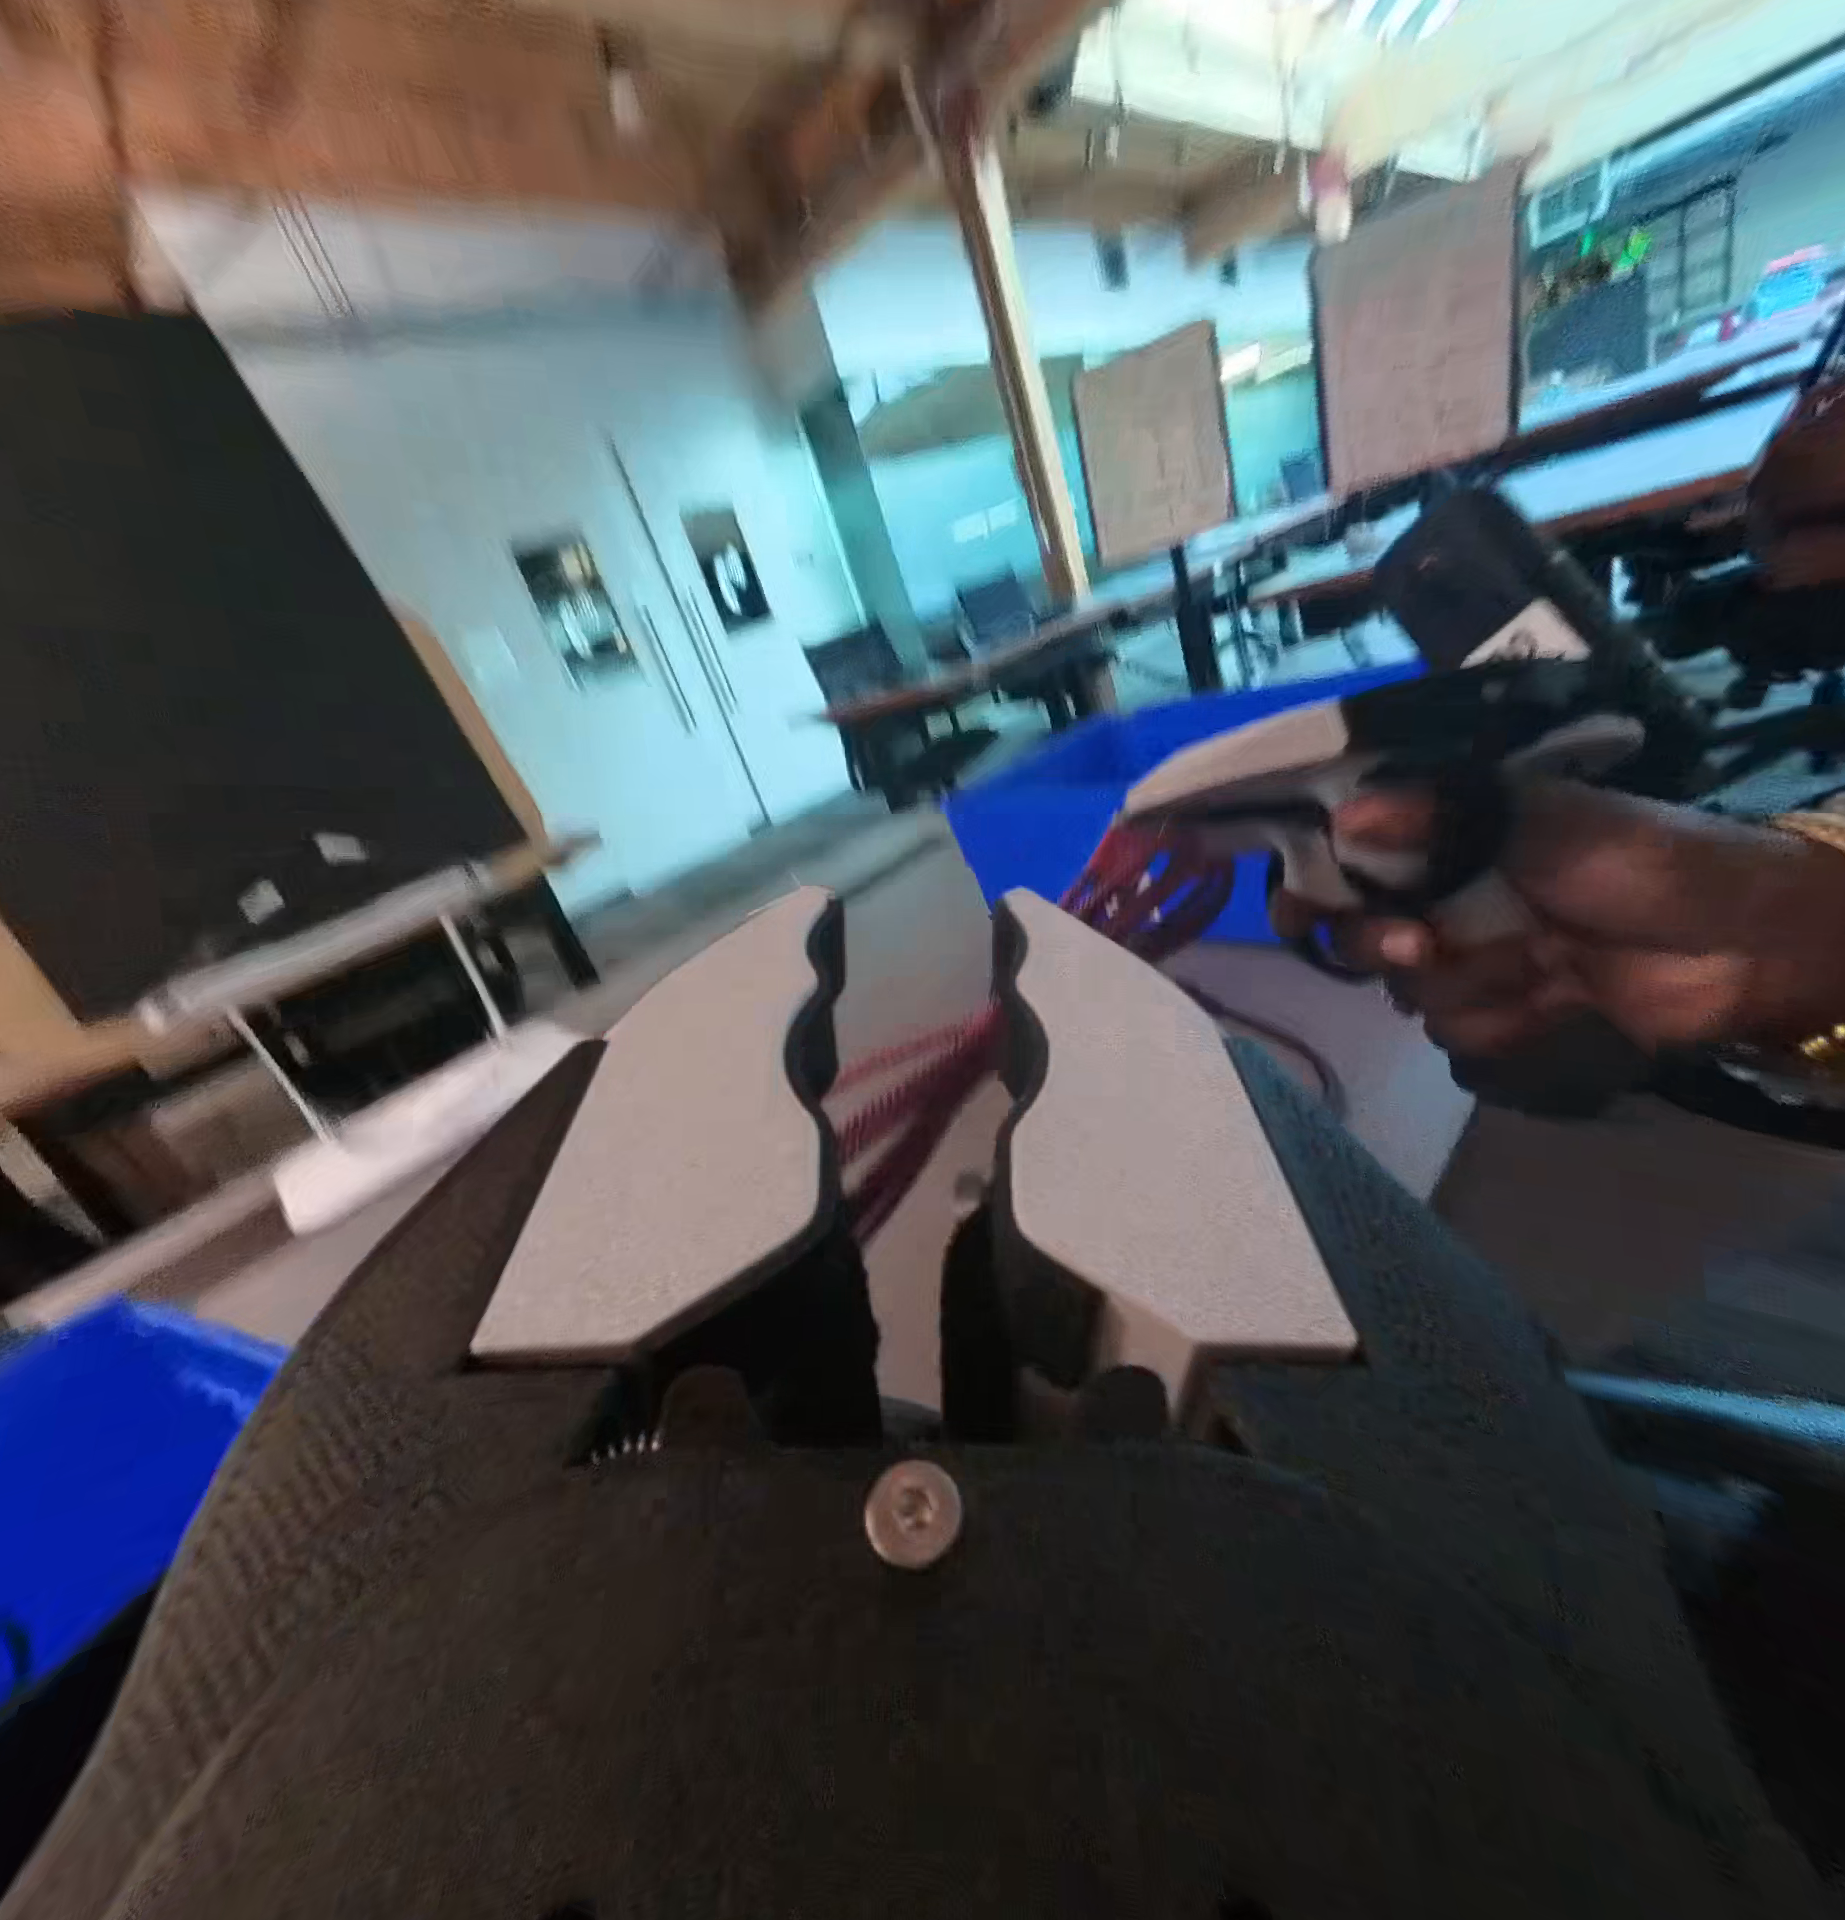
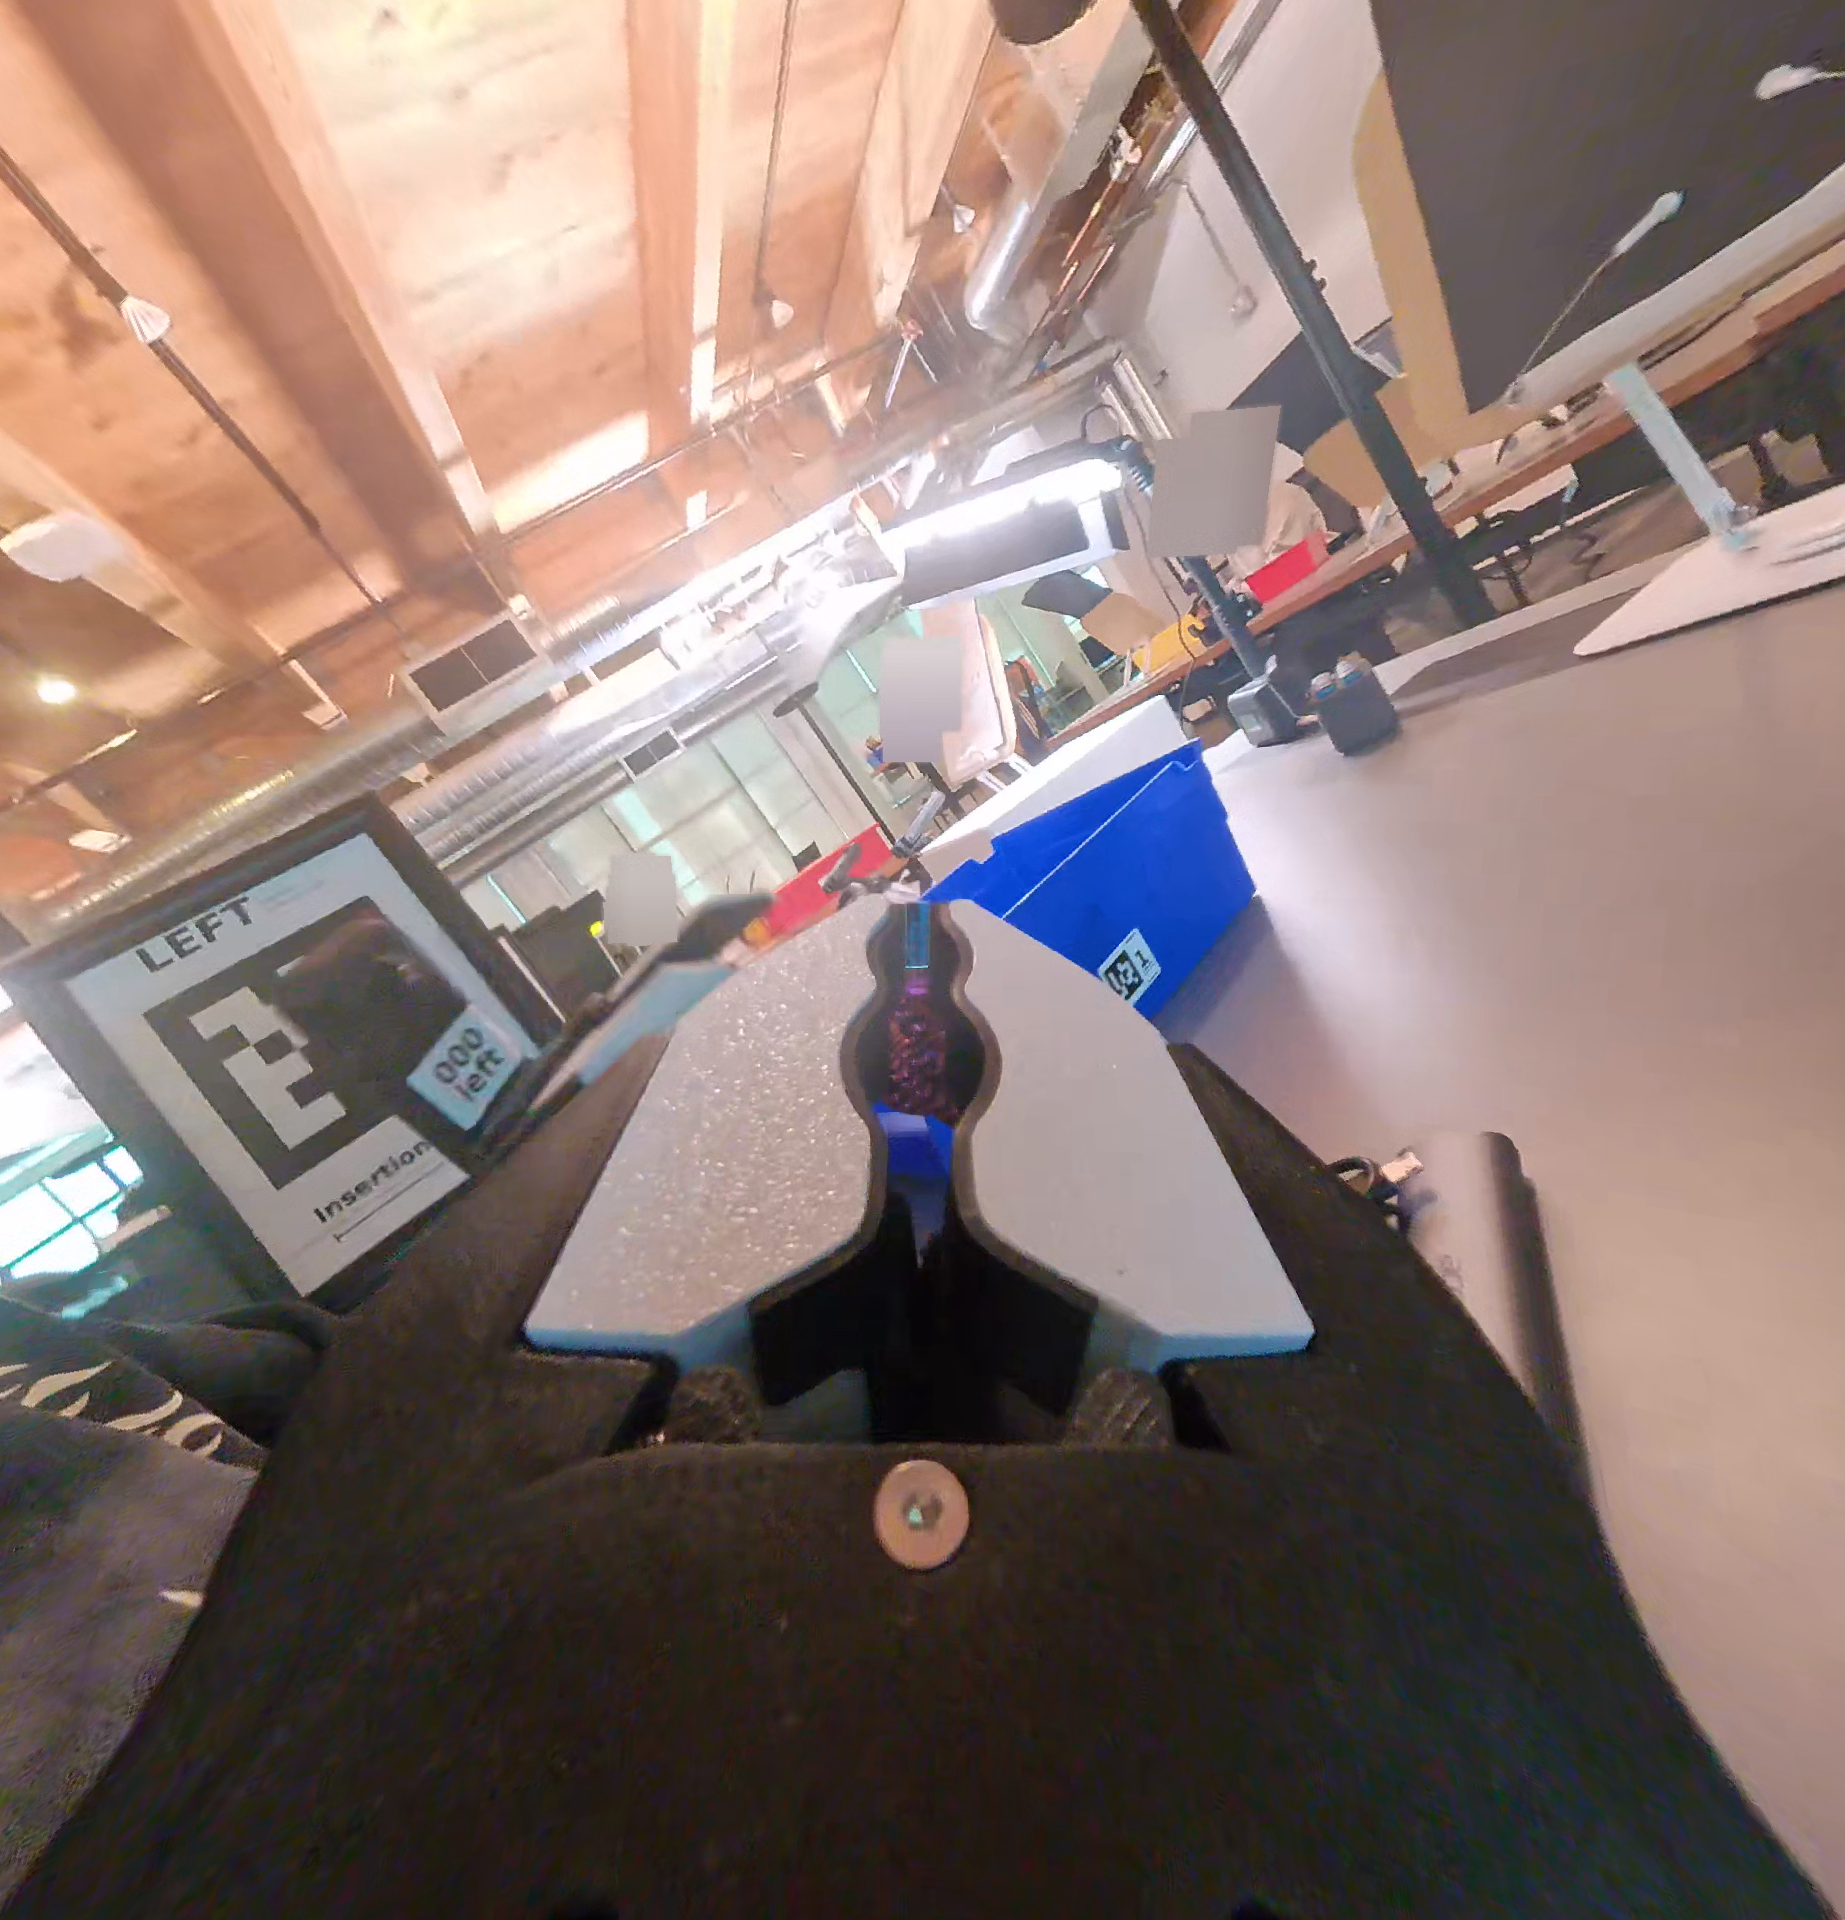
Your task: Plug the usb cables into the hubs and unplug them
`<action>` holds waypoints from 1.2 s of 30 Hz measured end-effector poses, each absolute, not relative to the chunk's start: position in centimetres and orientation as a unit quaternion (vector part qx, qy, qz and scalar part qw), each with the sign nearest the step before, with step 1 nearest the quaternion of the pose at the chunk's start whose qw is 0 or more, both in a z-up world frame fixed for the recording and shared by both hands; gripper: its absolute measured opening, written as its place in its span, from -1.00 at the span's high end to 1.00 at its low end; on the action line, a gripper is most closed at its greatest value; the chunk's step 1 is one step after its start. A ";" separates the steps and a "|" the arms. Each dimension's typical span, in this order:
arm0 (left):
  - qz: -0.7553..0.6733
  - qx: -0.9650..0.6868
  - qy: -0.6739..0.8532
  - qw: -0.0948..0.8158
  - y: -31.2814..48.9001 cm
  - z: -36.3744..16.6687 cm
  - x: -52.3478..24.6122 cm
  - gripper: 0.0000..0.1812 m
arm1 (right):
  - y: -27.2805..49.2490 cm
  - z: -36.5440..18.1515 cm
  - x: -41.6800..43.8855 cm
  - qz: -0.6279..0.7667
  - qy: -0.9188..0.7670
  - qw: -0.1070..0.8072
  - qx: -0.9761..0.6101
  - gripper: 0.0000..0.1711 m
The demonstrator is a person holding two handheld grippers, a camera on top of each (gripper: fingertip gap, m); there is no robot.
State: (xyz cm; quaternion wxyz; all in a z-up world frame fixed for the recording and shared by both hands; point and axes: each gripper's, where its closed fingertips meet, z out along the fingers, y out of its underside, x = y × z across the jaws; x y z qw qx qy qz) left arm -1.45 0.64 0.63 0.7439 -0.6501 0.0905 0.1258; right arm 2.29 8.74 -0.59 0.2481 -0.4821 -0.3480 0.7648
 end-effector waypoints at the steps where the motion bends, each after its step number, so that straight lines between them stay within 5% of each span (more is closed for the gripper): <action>1: 0.140 -0.627 0.108 0.759 0.3 1.5 -0.7 0.73 | 8.2 -0.6 2.3 0.763 -0.358 0.248 -0.478 0.97; 11: 0.093 -0.699 0.190 0.683 2.0 -2.6 2.6 0.85 | 2.0 -1.0 2.3 0.711 -0.485 0.292 -0.416 0.96; 21: 0.134 -0.740 0.217 0.623 2.5 -4.9 2.3 0.70 | 2.5 -1.5 1.9 0.732 -0.452 0.260 -0.439 0.96; 30: 0.145 -0.728 0.215 0.634 2.4 -4.4 2.0 0.87 | 1.7 -1.2 2.2 0.729 -0.471 0.264 -0.421 0.95; 36: 0.176 -0.711 0.223 0.643 2.0 -3.6 1.7 0.91 | 2.4 -0.9 2.6 0.707 -0.511 0.285 -0.396 0.58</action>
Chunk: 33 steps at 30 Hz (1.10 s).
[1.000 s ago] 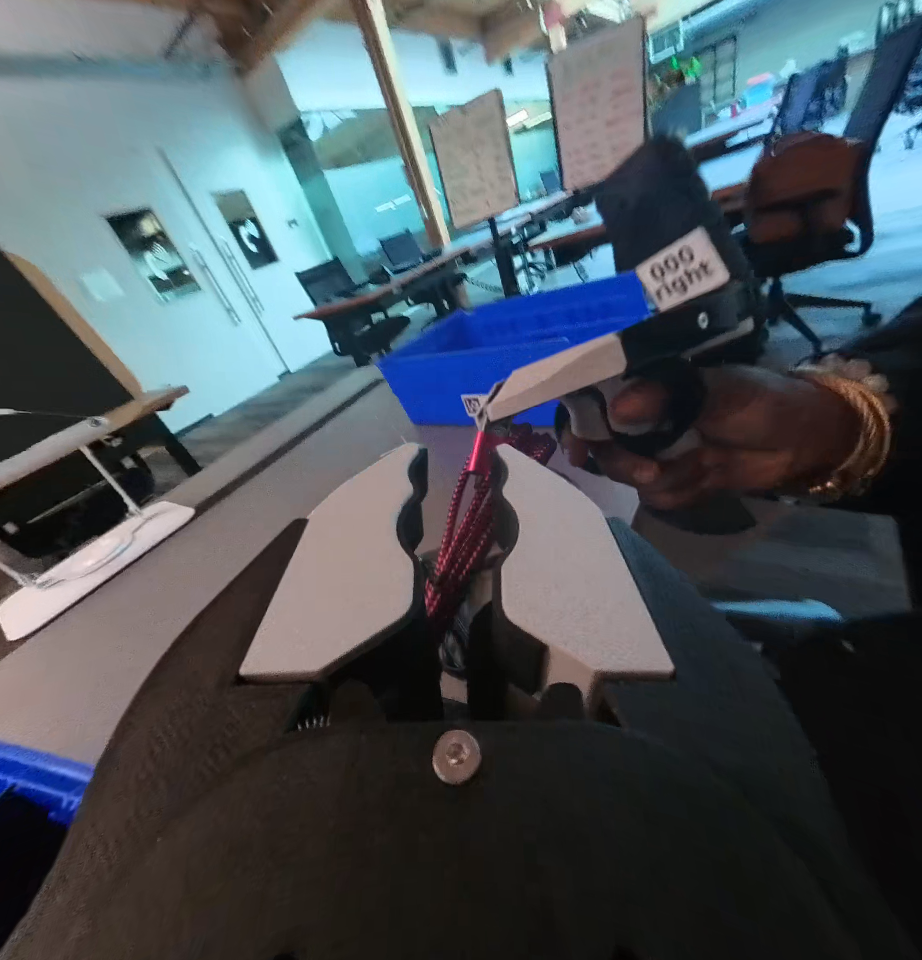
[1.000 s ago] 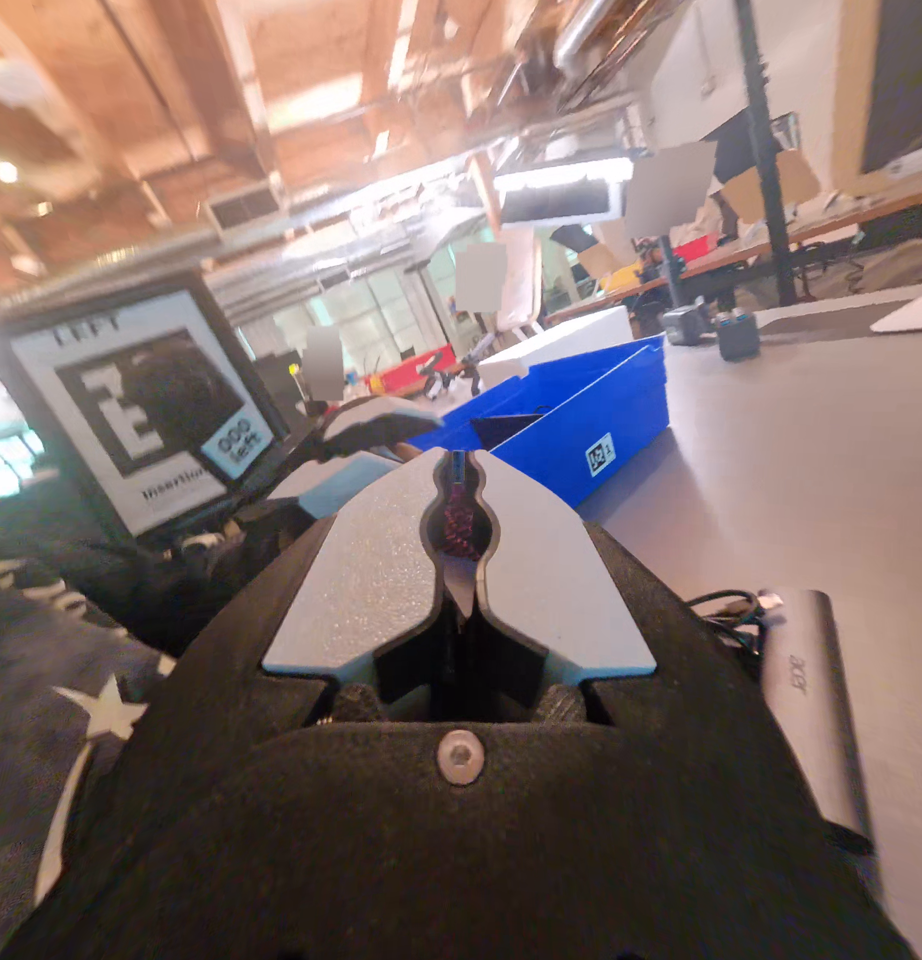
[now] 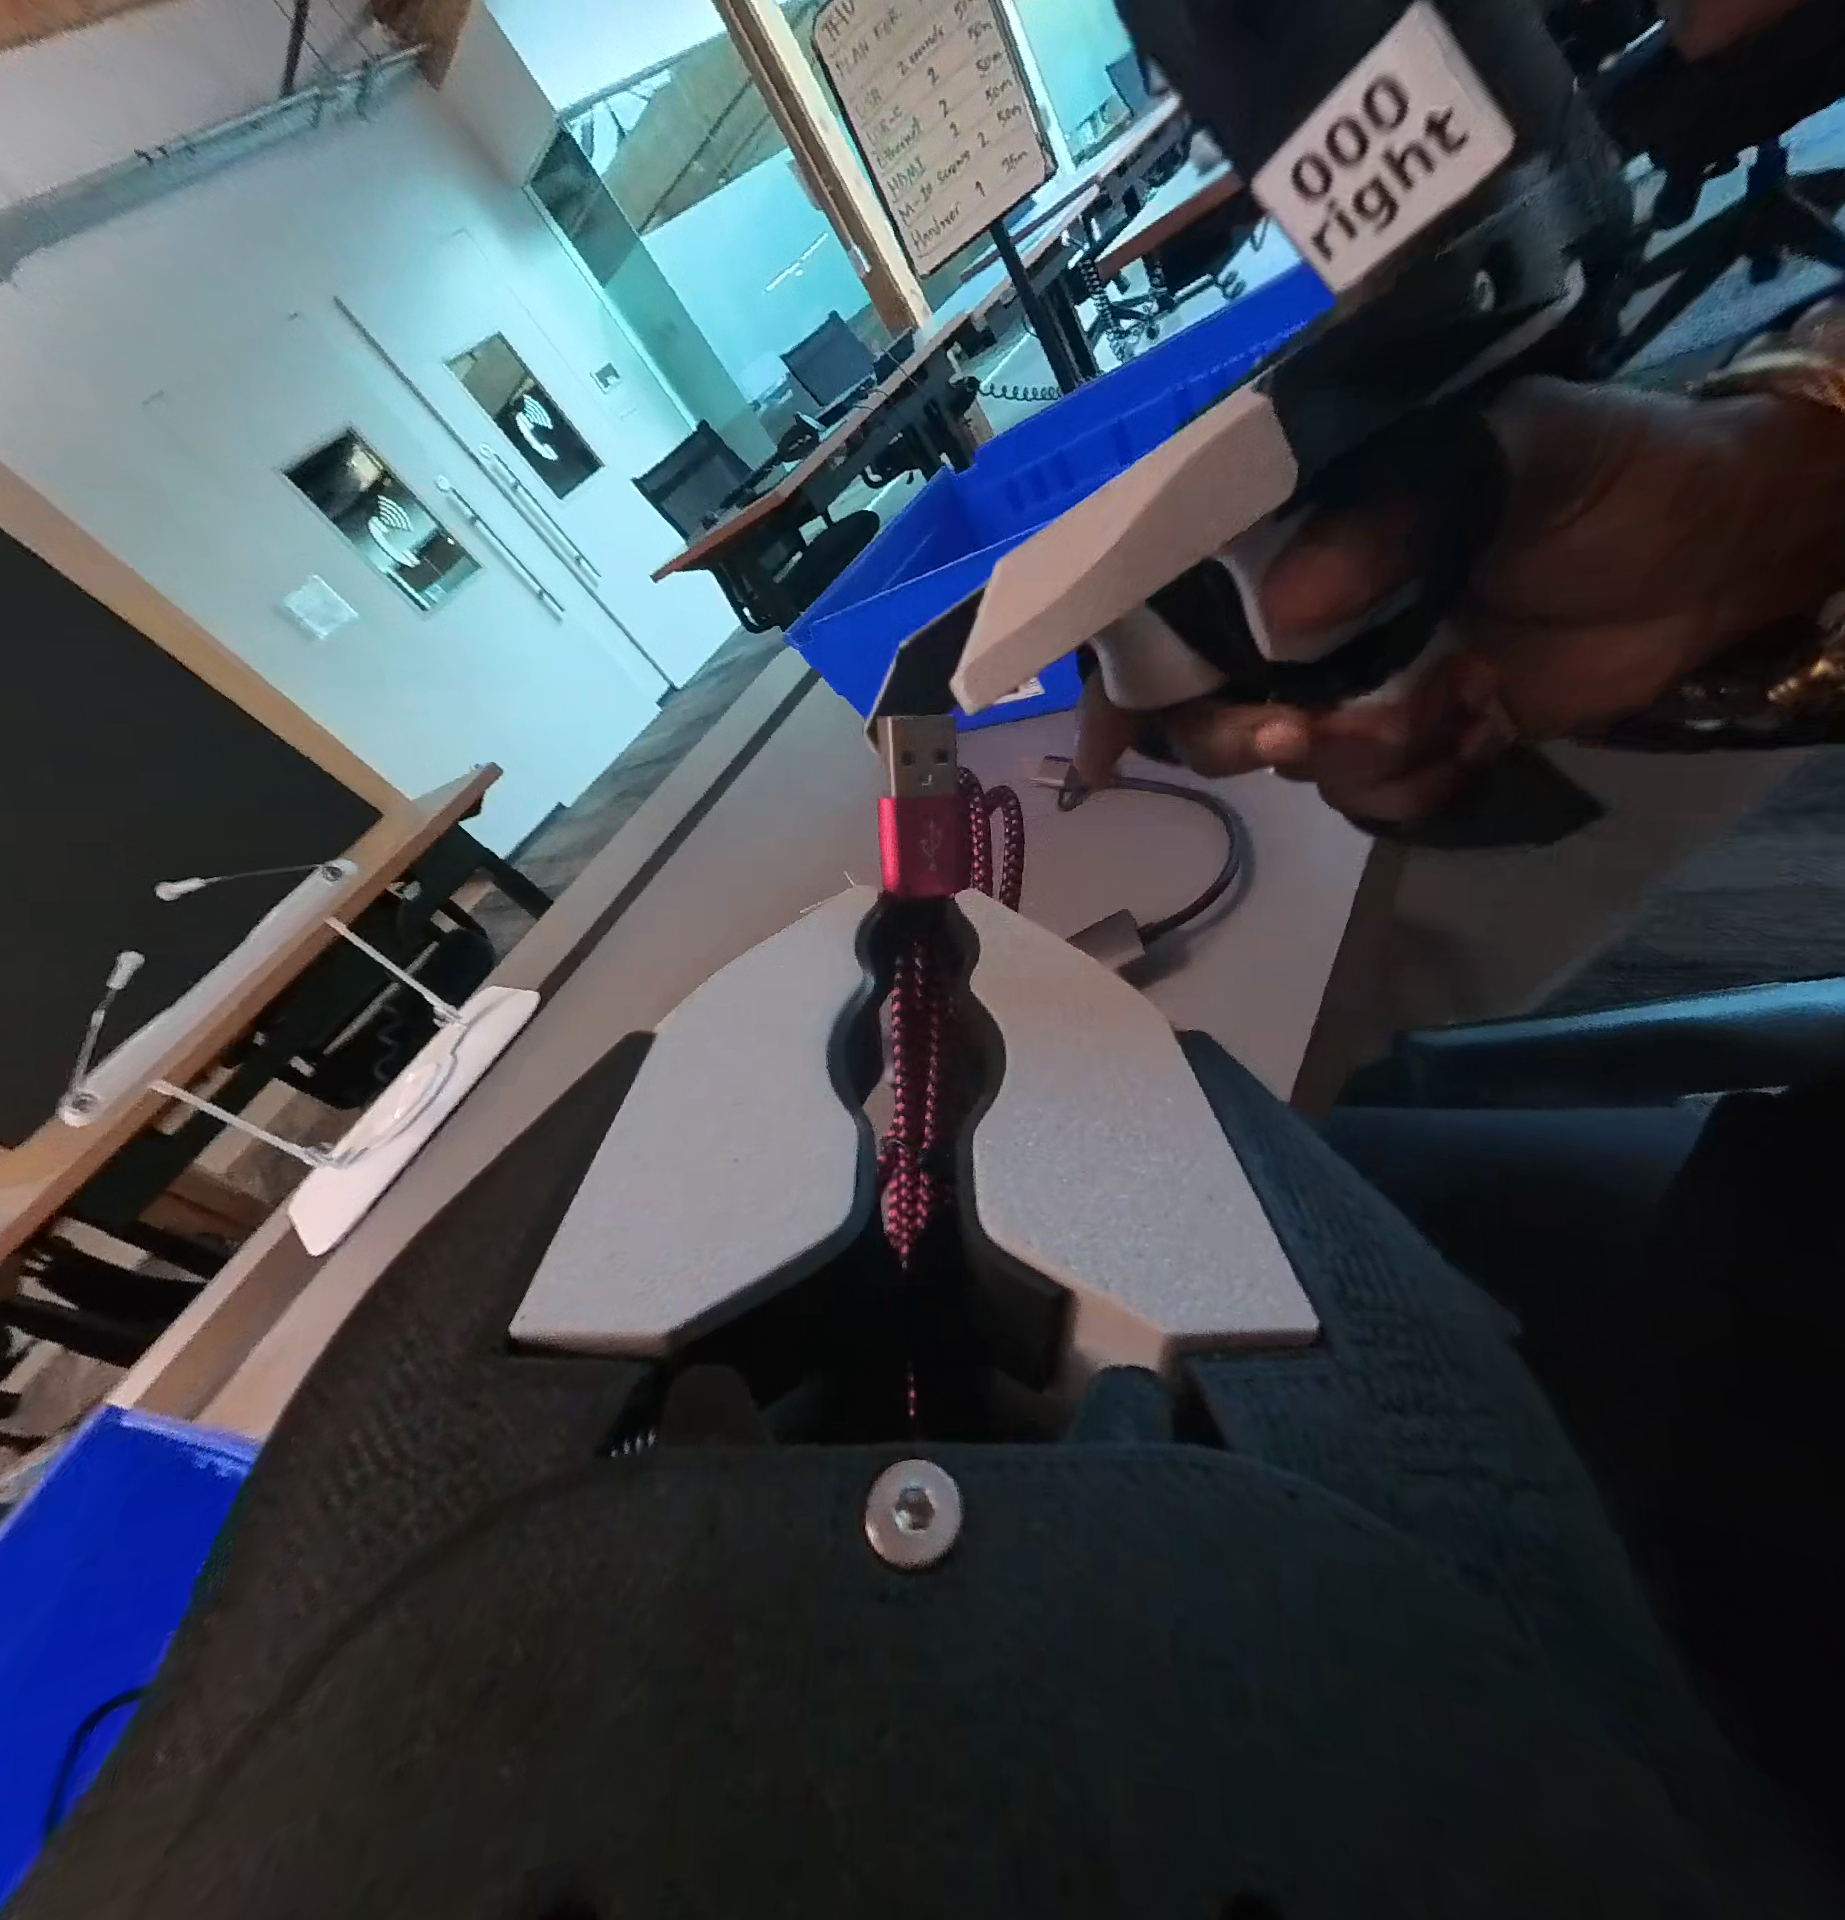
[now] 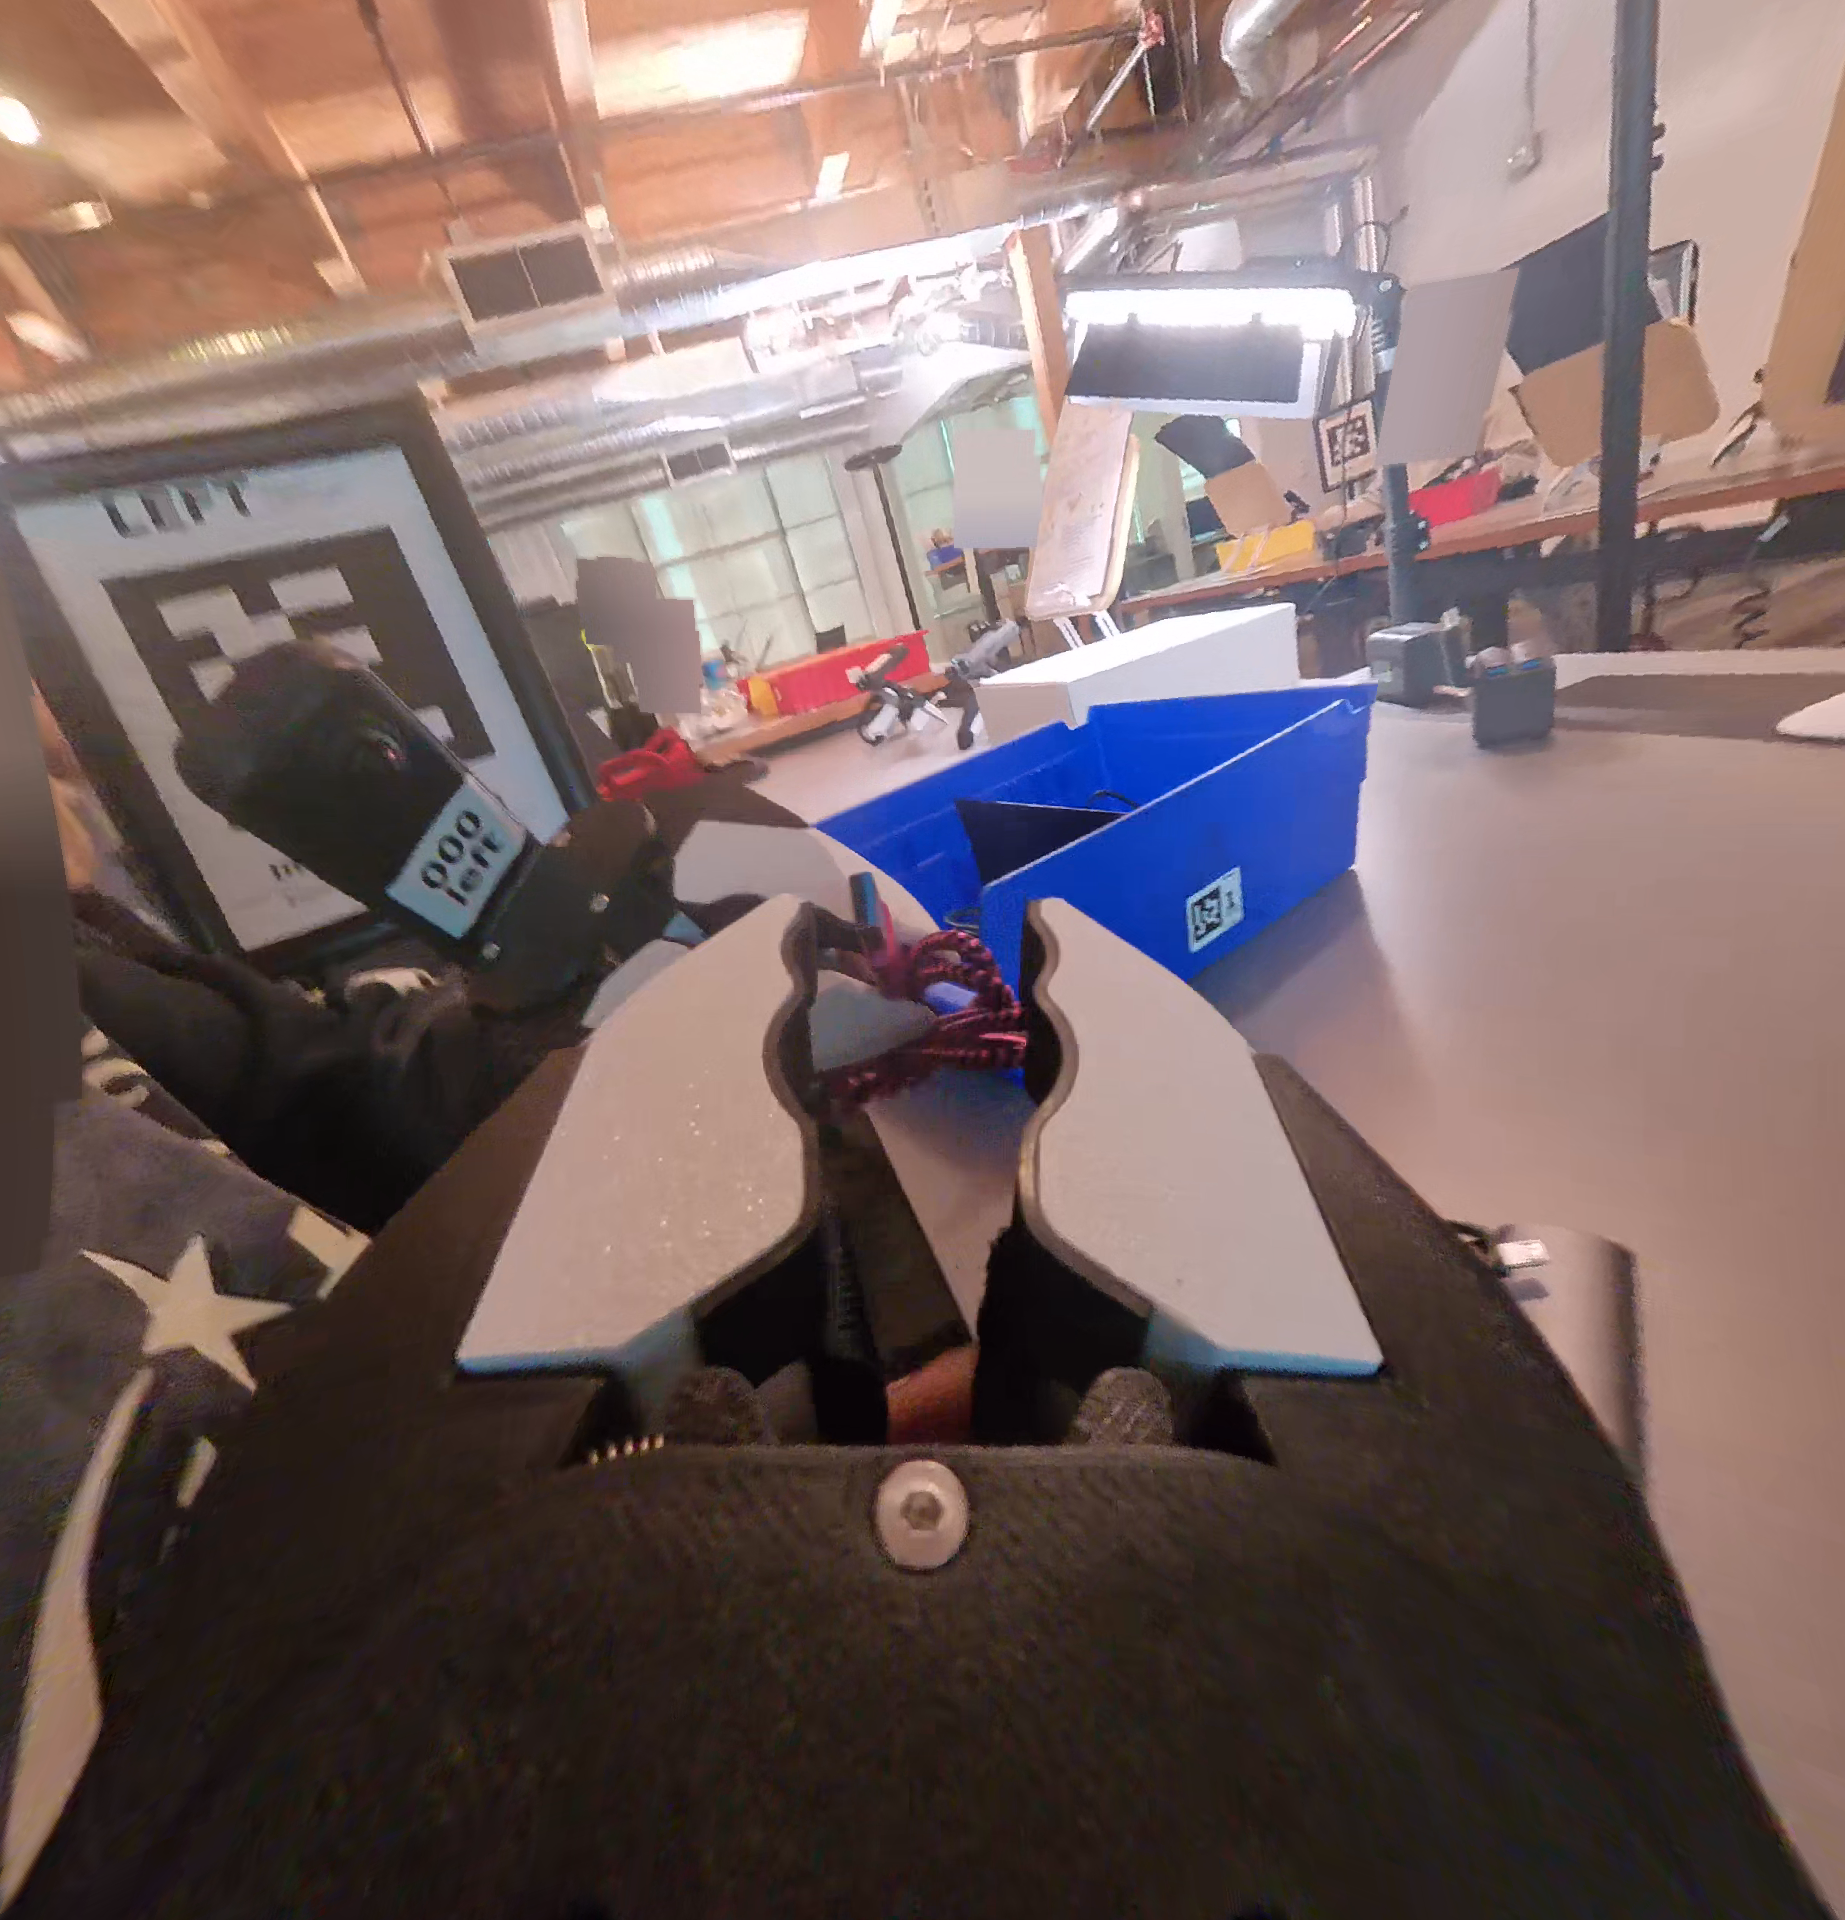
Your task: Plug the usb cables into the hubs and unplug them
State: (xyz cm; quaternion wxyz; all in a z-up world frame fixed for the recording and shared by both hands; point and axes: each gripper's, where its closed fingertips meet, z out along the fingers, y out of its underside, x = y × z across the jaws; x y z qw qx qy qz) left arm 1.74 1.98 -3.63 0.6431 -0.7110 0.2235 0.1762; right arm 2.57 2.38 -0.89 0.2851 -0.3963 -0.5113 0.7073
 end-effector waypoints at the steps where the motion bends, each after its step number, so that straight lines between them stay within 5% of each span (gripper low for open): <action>1: 0.187 -0.708 0.230 0.641 2.0 -3.6 1.8 0.91 | 2.3 -0.8 2.7 0.695 -0.526 0.302 -0.385 0.60; 9: 0.309 -0.657 0.300 0.619 1.6 -3.0 2.5 0.91 | 0.5 -0.6 3.7 0.496 -0.651 0.520 -0.244 0.76; 22: 0.381 -0.630 0.342 0.584 1.7 -2.8 1.8 0.89 | -0.2 -1.6 3.9 0.312 -0.708 0.618 -0.140 0.94; 26: 0.374 -0.608 0.286 0.639 1.0 -0.8 0.8 0.68 | 1.5 -0.6 4.0 0.341 -0.680 0.625 -0.172 0.94; 29: 0.231 -0.584 0.244 0.739 -0.3 1.4 2.6 0.68 | 2.7 0.4 4.2 0.298 -0.652 0.679 -0.156 0.94; 33: -0.229 -0.614 0.189 0.731 -1.4 0.4 7.4 0.76 | 1.7 1.6 5.1 0.271 -0.614 0.735 -0.101 0.94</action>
